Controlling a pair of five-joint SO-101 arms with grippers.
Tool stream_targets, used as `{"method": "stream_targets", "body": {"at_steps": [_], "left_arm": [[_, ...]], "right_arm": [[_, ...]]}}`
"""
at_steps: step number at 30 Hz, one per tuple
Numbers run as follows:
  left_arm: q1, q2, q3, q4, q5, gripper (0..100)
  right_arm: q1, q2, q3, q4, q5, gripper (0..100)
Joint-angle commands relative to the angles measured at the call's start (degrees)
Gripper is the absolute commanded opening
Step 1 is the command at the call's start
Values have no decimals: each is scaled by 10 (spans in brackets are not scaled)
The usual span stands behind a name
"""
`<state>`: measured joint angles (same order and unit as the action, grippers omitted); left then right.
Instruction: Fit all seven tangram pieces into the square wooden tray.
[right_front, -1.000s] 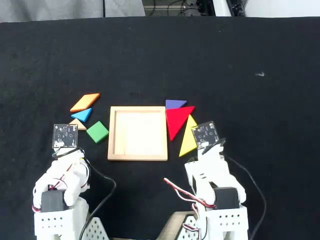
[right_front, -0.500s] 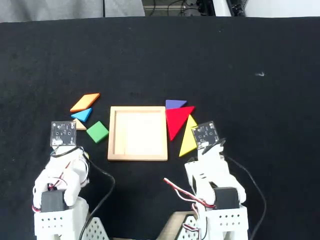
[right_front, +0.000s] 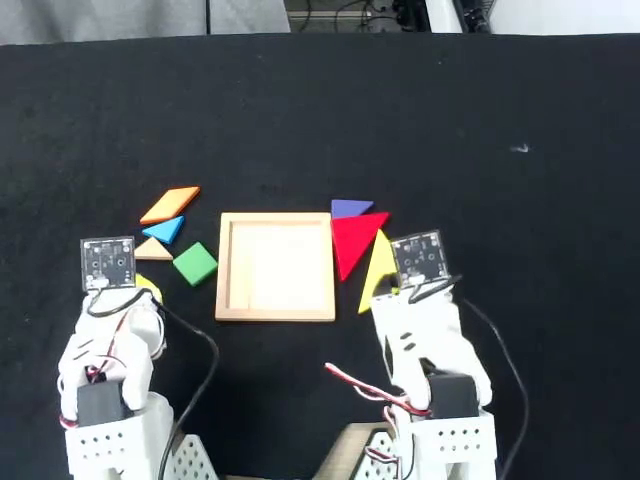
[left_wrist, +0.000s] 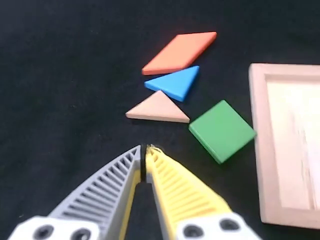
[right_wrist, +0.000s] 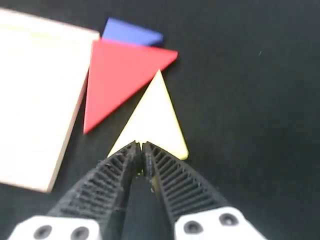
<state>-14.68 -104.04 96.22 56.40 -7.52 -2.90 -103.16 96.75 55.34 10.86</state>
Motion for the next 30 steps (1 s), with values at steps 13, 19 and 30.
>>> {"method": "stream_targets", "body": {"at_steps": [13,19,30], "left_arm": [[-31,-4,-22,-142,52,148],[19,-4,-82,-138,131,109],[20,-2,-83,-142,291,115]], "right_arm": [[69,-17,0,-222,-1,15],[63,-17,0,-311,-1,15],[7,4,0,-324,-2,16]]}}
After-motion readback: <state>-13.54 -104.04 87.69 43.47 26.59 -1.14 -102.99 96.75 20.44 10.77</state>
